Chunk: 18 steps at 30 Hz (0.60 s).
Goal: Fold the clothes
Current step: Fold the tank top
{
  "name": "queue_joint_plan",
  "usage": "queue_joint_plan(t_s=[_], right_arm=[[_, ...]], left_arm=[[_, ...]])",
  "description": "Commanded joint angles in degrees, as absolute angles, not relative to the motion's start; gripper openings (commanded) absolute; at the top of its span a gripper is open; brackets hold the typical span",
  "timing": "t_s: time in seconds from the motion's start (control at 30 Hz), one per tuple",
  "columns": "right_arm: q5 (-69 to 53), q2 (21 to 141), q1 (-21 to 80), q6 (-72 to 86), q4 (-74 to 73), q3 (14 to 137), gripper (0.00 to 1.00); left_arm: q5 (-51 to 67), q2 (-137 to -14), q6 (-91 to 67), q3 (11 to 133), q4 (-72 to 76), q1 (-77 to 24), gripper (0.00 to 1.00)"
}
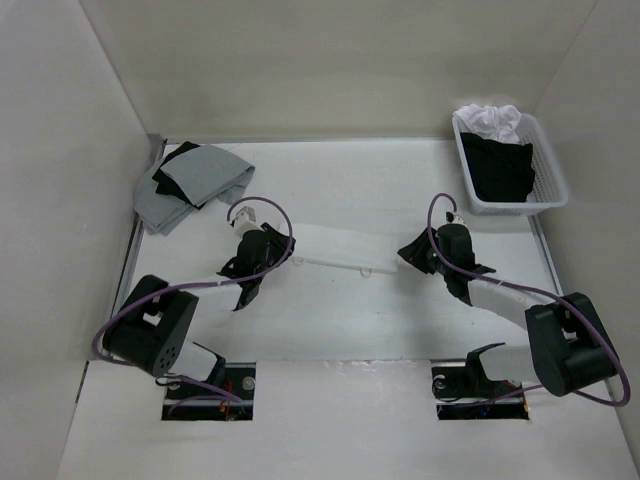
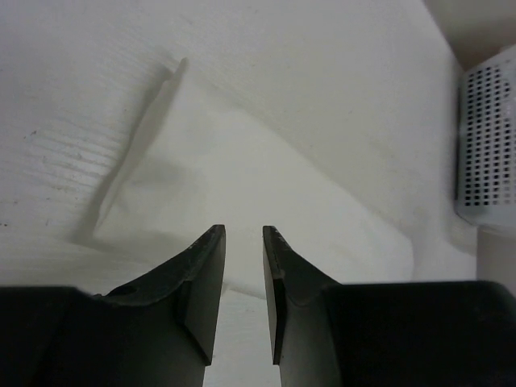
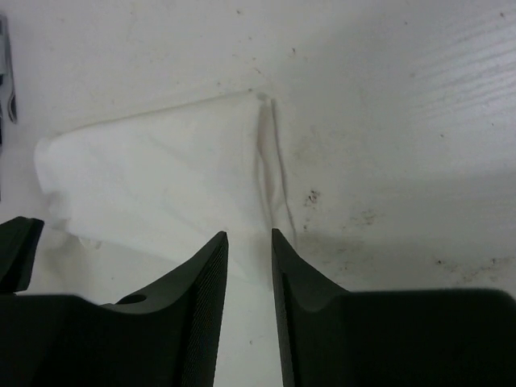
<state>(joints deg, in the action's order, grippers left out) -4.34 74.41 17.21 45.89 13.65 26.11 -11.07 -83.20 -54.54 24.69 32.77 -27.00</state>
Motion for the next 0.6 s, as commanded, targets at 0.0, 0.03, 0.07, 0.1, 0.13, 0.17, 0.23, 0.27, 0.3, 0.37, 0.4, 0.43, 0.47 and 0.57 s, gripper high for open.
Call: queue_joint_plan(t_s=[0.0, 0.03, 0.07, 0.1, 0.13, 0.17, 0.23, 0.27, 0.3, 0.37, 0.4, 0.43, 0.47, 0.57], right_arm=[[-5.7, 76.6, 16.7, 45.8, 17.8, 26.0, 0.36], [-6.8, 78.6, 16.6, 46.1, 18.4, 26.4, 0.37], [-8.2, 80.2, 16.6, 46.4, 19.7, 26.5, 0.39], [-9.3, 81.9, 16.7, 47.3, 21.3, 26.5, 0.4], [-10.2, 83.3, 16.7, 48.2, 23.1, 26.4, 0.41], [-10.7, 84.5, 16.6, 49.4, 24.6, 26.3, 0.41], [-11.2, 86.7, 16.3, 50.9, 26.3, 26.4, 0.42], [-11.2, 87.2, 16.3, 51.3, 26.5, 26.6, 0.4], [-10.8, 87.5, 16.7, 51.9, 26.3, 27.2, 0.36], [-10.2, 88.2, 16.7, 52.8, 25.8, 28.1, 0.2], [-9.8, 88.4, 16.7, 53.4, 26.1, 28.1, 0.12], [-9.1, 87.8, 16.7, 54.1, 26.6, 27.6, 0.07], [-8.0, 86.4, 16.7, 54.3, 26.7, 26.8, 0.05], [-5.0, 79.3, 16.1, 52.7, 22.9, 24.5, 0.03]], left_arm=[[-10.5, -76.6, -53.7, 23.6, 36.4, -26.9, 0.24], [-10.5, -75.5, -53.4, 23.4, 36.2, -26.9, 0.25], [-10.5, -74.7, -53.1, 23.1, 36.0, -26.9, 0.25], [-10.5, -74.2, -52.9, 22.9, 36.0, -26.8, 0.25], [-10.4, -73.7, -52.8, 22.6, 36.0, -26.7, 0.25], [-10.2, -73.5, -52.8, 22.4, 36.0, -26.6, 0.25], [-9.9, -73.1, -52.8, 22.1, 36.0, -26.6, 0.25], [-9.8, -73.0, -52.8, 22.1, 36.3, -26.6, 0.25], [-9.8, -72.6, -52.8, 22.0, 36.3, -26.7, 0.25], [-9.8, -71.9, -52.7, 22.1, 36.4, -26.9, 0.25], [-9.8, -71.5, -52.6, 22.1, 36.2, -27.1, 0.25], [-9.8, -70.9, -52.6, 22.1, 36.2, -27.2, 0.25], [-9.8, -70.4, -52.6, 22.1, 36.0, -27.3, 0.25], [-9.8, -69.5, -52.6, 22.0, 35.9, -28.2, 0.25]])
